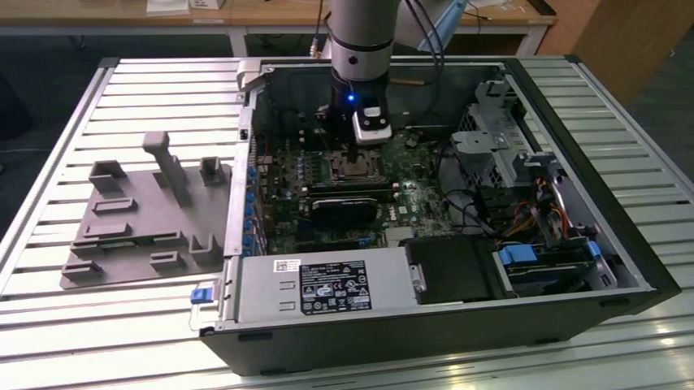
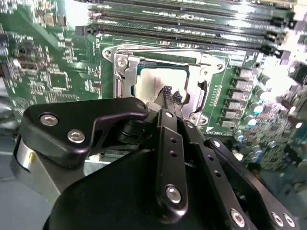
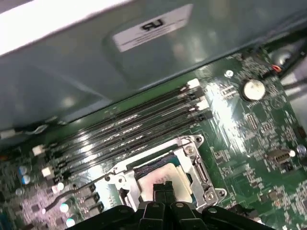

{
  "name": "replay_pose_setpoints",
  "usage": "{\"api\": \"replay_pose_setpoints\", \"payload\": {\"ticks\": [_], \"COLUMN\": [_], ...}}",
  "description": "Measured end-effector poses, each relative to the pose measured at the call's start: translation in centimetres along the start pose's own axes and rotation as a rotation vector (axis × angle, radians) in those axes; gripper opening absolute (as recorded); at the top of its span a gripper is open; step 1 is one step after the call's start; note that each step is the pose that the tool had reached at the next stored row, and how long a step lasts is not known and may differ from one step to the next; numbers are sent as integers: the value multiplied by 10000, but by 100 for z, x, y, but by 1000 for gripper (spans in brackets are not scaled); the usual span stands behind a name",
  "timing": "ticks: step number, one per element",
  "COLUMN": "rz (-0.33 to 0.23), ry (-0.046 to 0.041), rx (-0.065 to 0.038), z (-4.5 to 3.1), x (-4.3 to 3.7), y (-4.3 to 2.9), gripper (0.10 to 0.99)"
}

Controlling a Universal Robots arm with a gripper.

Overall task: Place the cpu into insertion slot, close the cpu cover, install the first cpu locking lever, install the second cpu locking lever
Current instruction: 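Close the cpu cover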

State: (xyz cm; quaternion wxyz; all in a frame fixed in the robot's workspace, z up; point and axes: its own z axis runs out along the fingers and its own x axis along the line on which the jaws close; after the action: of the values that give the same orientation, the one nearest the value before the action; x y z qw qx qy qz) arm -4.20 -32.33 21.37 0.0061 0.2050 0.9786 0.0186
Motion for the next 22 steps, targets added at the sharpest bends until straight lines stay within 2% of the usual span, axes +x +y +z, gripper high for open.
{"api": "replay_pose_setpoints", "payload": {"ticks": [18,22], "rz": [-3267,-3778], "ry": [115,99], "rx": [3,-10], "z": [42,43], "x": [0,0], "y": [-2,-1], "gripper": [102,102]}}
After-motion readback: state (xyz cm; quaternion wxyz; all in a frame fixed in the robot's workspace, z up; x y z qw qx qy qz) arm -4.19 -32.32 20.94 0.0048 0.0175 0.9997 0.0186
